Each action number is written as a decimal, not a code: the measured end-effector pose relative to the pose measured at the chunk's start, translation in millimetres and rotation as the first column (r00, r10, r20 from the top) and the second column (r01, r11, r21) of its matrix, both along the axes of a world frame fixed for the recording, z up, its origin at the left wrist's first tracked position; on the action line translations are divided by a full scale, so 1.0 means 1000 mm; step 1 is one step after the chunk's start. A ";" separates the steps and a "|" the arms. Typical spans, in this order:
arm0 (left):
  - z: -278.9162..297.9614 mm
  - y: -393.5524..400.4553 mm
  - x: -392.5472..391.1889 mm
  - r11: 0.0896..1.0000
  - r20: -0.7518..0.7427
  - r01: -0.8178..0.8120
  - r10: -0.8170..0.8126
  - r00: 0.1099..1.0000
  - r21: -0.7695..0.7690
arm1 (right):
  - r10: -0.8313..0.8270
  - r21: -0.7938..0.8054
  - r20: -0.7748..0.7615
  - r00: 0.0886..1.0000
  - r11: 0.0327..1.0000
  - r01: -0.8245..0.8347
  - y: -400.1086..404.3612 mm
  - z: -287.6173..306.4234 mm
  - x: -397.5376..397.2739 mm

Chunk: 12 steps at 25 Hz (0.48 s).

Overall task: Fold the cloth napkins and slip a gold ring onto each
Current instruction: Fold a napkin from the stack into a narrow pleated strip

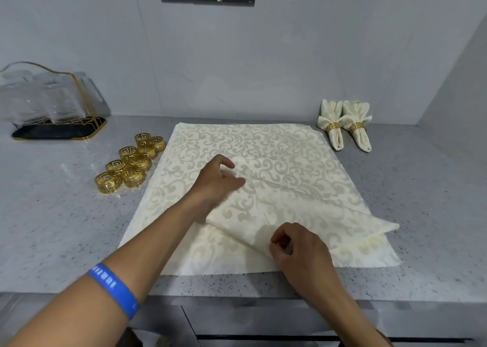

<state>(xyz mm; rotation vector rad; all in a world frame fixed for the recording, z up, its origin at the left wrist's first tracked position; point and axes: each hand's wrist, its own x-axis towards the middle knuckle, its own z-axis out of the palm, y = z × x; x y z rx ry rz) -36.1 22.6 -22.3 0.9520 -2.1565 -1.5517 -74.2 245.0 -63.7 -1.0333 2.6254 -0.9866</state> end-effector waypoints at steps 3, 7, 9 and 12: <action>-0.011 -0.009 -0.015 0.998 0.050 -0.036 0.038 0.998 -0.050 | -0.005 -0.025 0.004 1.000 1.000 0.005 0.001 -0.004 -0.002; -0.031 -0.008 -0.013 0.964 0.142 0.082 -0.046 0.989 -0.253 | 0.002 -0.017 -0.036 0.999 1.000 -0.003 -0.001 -0.009 -0.005; -0.037 -0.005 -0.015 0.935 0.156 0.131 -0.083 0.984 -0.328 | 0.008 -0.014 -0.081 0.997 1.000 -0.009 -0.002 -0.010 -0.004; -0.032 0.007 -0.006 0.748 0.142 0.096 -0.002 0.990 -0.657 | 0.016 -0.028 -0.110 0.994 0.999 -0.019 -0.001 -0.010 -0.002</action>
